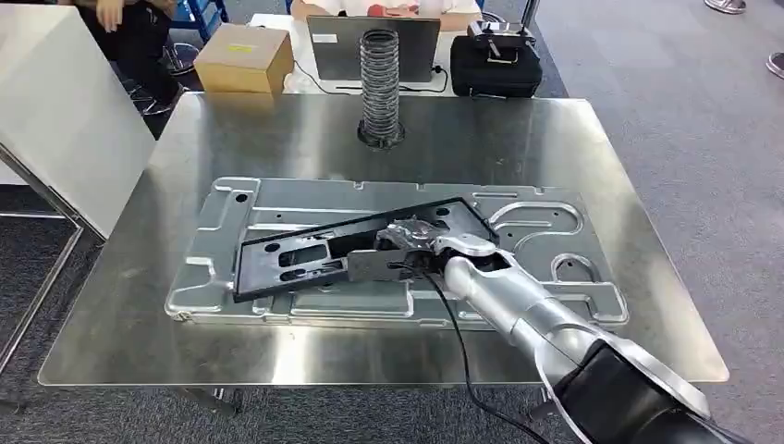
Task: Take the parts from the cabinet and place them on the table.
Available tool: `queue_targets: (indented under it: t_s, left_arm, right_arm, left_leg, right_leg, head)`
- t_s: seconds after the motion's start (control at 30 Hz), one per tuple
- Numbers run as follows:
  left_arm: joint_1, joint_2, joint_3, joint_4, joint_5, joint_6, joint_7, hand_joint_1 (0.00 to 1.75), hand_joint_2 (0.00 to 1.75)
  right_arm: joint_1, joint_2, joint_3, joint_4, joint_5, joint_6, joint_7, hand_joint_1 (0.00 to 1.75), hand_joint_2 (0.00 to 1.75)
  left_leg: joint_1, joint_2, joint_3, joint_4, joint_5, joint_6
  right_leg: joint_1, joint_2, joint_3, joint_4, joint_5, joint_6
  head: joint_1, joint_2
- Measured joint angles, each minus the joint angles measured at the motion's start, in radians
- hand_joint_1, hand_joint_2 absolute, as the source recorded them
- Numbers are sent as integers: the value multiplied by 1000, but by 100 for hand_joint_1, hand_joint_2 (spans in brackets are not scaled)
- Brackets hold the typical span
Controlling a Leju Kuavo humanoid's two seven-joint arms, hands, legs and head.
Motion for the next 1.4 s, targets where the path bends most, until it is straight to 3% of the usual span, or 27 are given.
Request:
queue_targets:
  t_s: [0.03, 0.07, 0.13, 0.17, 0.2, 0.3, 0.33, 0.37, 0.43, 0.5, 0.53, 0.57, 0.6, 0.67, 0.7, 0.83, 0.9, 1.0, 1.03, 1.07, 1.1, 1.17, 1.2, 1.23, 1.33, 1.37, 1.4]
  left_arm:
    - [5, 0, -2, 0, -3, -4, 0, 0, 175]
    - [7, 0, -3, 0, -3, -7, 1, 0, 0]
    - [5, 0, -6, 0, -3, -10, -3, 0, 0]
    - [6, 0, -8, 0, -3, -11, -6, 0, 0]
    - [5, -10, -11, 3, -3, -13, -8, 0, 0]
    - [6, -5, -14, 2, -3, -14, -13, 0, 0]
    - [5, -4, -15, 2, -3, -16, -14, 0, 0]
    - [5, 1, -16, 2, -3, -18, -16, 0, 0]
    - [7, 0, -16, 3, -3, -22, -16, 0, 0]
    - [9, 3, -16, 3, -2, -22, -13, 0, 0]
    - [10, 4, -16, 3, 1, -22, -11, 0, 0]
    - [10, 4, -16, 3, 4, -22, -10, 0, 0]
    - [10, 4, -16, 3, 5, -22, -9, 0, 0]
    - [11, 5, -16, 3, 7, -21, -9, 0, 0]
    - [11, 5, -16, 3, 10, -20, -10, 0, 0]
    - [16, 3, -13, 3, 34, -8, -11, 0, 0]
    - [14, 2, -10, 3, 44, -3, -11, 0, 0]
    - [11, 2, -5, 3, 56, 2, -11, 0, 0]
    - [10, 2, -3, 3, 59, 3, -11, 0, 0]
    - [11, 1, 2, 3, 61, 5, -11, 0, 0]
    - [11, 0, 5, 3, 63, 6, -12, 0, 0]
    - [10, -2, 8, 3, 68, 7, -17, 0, 0]
    - [10, -8, 9, 3, 69, 6, -20, 0, 0]
    - [8, -13, 9, 3, 69, 3, -23, 0, 0]
    - [12, -13, 9, 3, 68, 2, -28, 0, 0]
    - [12, -13, 9, 3, 66, 0, -29, 0, 0]
    - [13, -14, 9, 3, 66, 0, -29, 0, 0]
  right_arm:
    - [-1, -4, 0, 4, -5, -1, -2, 0, 0]
    - [-2, -4, 0, 10, -6, -1, -2, 0, 0]
    - [-5, -7, -1, 16, -14, 1, -2, 0, 0]
    - [-10, -8, -3, 18, -19, 5, -2, 0, 0]
    - [-11, -9, -5, 18, -31, 13, -4, 0, 0]
    - [-11, -17, -29, 17, -107, 46, -45, 0, 0]
    - [-9, -24, -47, 11, -157, 67, -77, 0, 0]
    - [0, -26, -67, -4, -210, 92, -108, 0, 0]
    - [23, -45, -115, -44, -339, 154, -176, 0, 0]
    - [65, -74, -170, -121, -485, 218, -223, 0, 0]
    - [86, -85, -196, -166, -553, 242, -239, 0, 0]
    - [108, -99, -225, -211, -622, 265, -253, 0, 0]
    - [127, -112, -256, -262, -686, 284, -261, 0, 0]
    - [157, -136, -313, -353, -789, 314, -274, 0, 0]
    - [174, -149, -339, -401, -839, 331, -279, 0, 0]
    - [254, -195, -464, -620, -1022, 384, -294, 0, 0]
    - [283, -209, -522, -720, -1035, 376, -302, 0, 0]
    - [332, -215, -597, -845, -1008, 346, -328, 0, 0]
    - [355, -216, -620, -888, -990, 329, -340, 0, 0]
    - [379, -216, -641, -930, -972, 313, -351, 0, 0]
    - [399, -216, -664, -984, -951, 298, -362, 0, 0]
    - [433, -215, -702, -1087, -918, 278, -376, 0, 0]
    - [451, -215, -715, -1124, -904, 270, -386, 0, 0]
    - [476, -214, -732, -1169, -887, 265, -403, 0, 0]
    - [562, -213, -773, -1267, -820, 245, -449, 0, 0]
    - [587, -210, -787, -1298, -803, 241, -457, 0, 0]
    - [610, -203, -798, -1324, -792, 240, -462, 0, 0]
  left_leg:
    - [-4, 0, -2, 0, 1, 1]
    - [-8, 0, -2, 0, 2, 2]
    - [-18, -1, -1, 0, 4, 4]
    - [-19, -1, 0, -1, 5, 5]
    - [-20, -1, 0, -1, 7, 1]
    - [-12, -2, -1, -6, 12, -13]
    - [-17, -3, 2, -12, 15, -19]
    - [-17, -1, 0, -6, 9, -20]
    - [-16, 0, -40, 85, -56, -29]
    - [-7, 1, -116, 252, -131, -40]
    - [-5, 1, -139, 300, -141, -44]
    - [-2, 1, -138, 294, -123, -48]
    - [1, 1, -110, 238, -85, -51]
    - [8, 2, -22, 56, 8, -57]
    - [8, 0, -2, 18, -3, -59]
    - [-2, -1, -5, 10, -10, -23]
    - [2, 1, -1, 2, -8, -8]
    - [0, 1, -1, 2, -11, 1]
    - [-1, 0, -1, 2, -12, 3]
    - [-1, -1, 1, 3, -13, 3]
    - [-3, -2, 4, 3, -14, 3]
    - [-7, -4, 13, 2, -19, 1]
    - [-6, -4, 15, 0, -21, 0]
    - [-13, -5, 13, 3, -25, -5]
    - [-6, -4, 18, -6, -20, -20]
    - [-13, -6, 23, -7, -20, -25]
    - [-12, -3, 18, 8, -44, -30]
  right_leg:
    - [1, 0, -15, 31, -3, -3]
    - [2, 0, -2, 11, 17, -8]
    - [12, 0, 87, -152, 99, -31]
    - [21, 0, 140, -250, 133, -52]
    - [26, -3, 150, -279, 127, -63]
    - [36, -3, 149, -293, 140, -65]
    - [31, -3, 154, -307, 148, -68]
    - [16, -7, 167, -326, 161, -61]
    - [15, -8, 169, -338, 169, -68]
    - [14, -7, 162, -334, 169, -66]
    - [13, -6, 160, -331, 168, -65]
    - [11, -5, 159, -328, 165, -61]
    - [8, -4, 160, -324, 161, -56]
    - [3, -4, 162, -309, 148, -44]
    - [6, -5, 156, -302, 142, -36]
    - [8, -6, 145, -293, 139, -20]
    - [3, -5, 135, -265, 112, -8]
    - [2, -5, 20, -27, 3, -1]
    - [2, -5, -11, 30, -11, -1]
    - [2, -5, -22, 38, 1, -3]
    - [2, -5, -6, -5, 38, -8]
    - [8, -5, 78, -191, 140, -26]
    - [14, -5, 111, -267, 167, -39]
    - [18, -7, 122, -291, 153, -40]
    - [21, -6, 123, -290, 158, -39]
    - [13, -7, 128, -305, 164, -45]
    - [8, -11, 136, -316, 170, -47]
  head:
    - [-1, 0]
    - [-2, 0]
    - [0, 0]
    - [-1, 0]
    - [-7, 0]
    - [-2, 0]
    - [-2, 0]
    - [-3, 0]
    - [-8, 0]
    - [-7, 0]
    - [-8, 0]
    - [-8, 0]
    - [-8, 0]
    - [-8, 0]
    - [-8, 0]
    - [-8, 0]
    - [-5, 0]
    - [-6, 0]
    - [-5, 0]
    - [-5, 0]
    - [-5, 0]
    - [-5, 0]
    - [-5, 0]
    - [-10, 0]
    - [-5, 0]
    - [-6, 0]
    - [-6, 0]
